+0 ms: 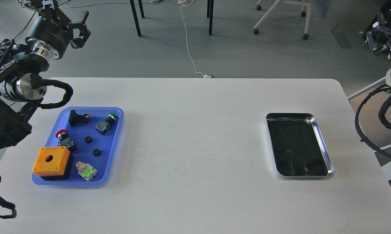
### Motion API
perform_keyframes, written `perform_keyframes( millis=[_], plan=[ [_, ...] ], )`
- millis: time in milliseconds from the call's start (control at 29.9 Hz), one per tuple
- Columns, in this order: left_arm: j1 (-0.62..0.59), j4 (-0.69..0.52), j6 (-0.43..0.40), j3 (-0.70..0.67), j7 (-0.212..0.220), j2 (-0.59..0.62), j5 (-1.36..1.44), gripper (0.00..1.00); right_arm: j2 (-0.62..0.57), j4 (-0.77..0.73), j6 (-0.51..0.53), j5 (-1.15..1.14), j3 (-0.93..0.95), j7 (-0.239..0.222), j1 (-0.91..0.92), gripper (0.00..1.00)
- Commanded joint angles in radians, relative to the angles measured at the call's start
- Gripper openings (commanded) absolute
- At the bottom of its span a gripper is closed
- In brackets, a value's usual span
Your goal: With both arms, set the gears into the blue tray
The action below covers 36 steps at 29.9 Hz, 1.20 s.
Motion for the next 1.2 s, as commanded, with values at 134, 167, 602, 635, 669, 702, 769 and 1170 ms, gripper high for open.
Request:
perform_keyframes(
  millis=[134,167,602,635,669,702,769,1170],
  plan=[
    [0.007,0.131,-0.141,-0.037,0.097,-0.051,-0.181,0.98,0.066,-0.045,0.0,0.019,0.033,-0.033,-0.001,0.99],
    [0.009,0.147,-0.156,-0.037,0.098,-0.056,-0.197,0.98,0.07,-0.047,0.0,0.019,0.042,-0.042,-0.001,0.99],
    [0.111,0.171,-0.201,-0.039,0.106,-0.096,-0.298,0.98,0.139,-0.088,0.0,0.137,0.062,-0.153,-0.05,0.99],
    [0.118,0.171,-0.201,-0.039,0.106,-0.097,-0.298,0.98,0.147,-0.088,0.0,0.137,0.067,-0.154,-0.061,0.99],
    [0.118,0.171,-0.201,-0.039,0.106,-0.099,-0.3,0.98,0.152,-0.09,0.0,0.137,0.07,-0.154,-0.069,0.99],
    [0.119,0.171,-0.201,-0.039,0.106,-0.102,-0.3,0.98,0.156,-0.09,0.0,0.137,0.073,-0.154,-0.078,0.99],
    [0.119,0.171,-0.201,-0.037,0.104,-0.103,-0.298,0.98,0.158,-0.09,0.0,0.153,0.071,-0.154,-0.092,0.99],
    [0.118,0.168,-0.201,-0.03,0.094,-0.109,-0.297,0.98,0.178,-0.084,0.0,0.16,0.053,-0.151,-0.106,0.99]
  ],
)
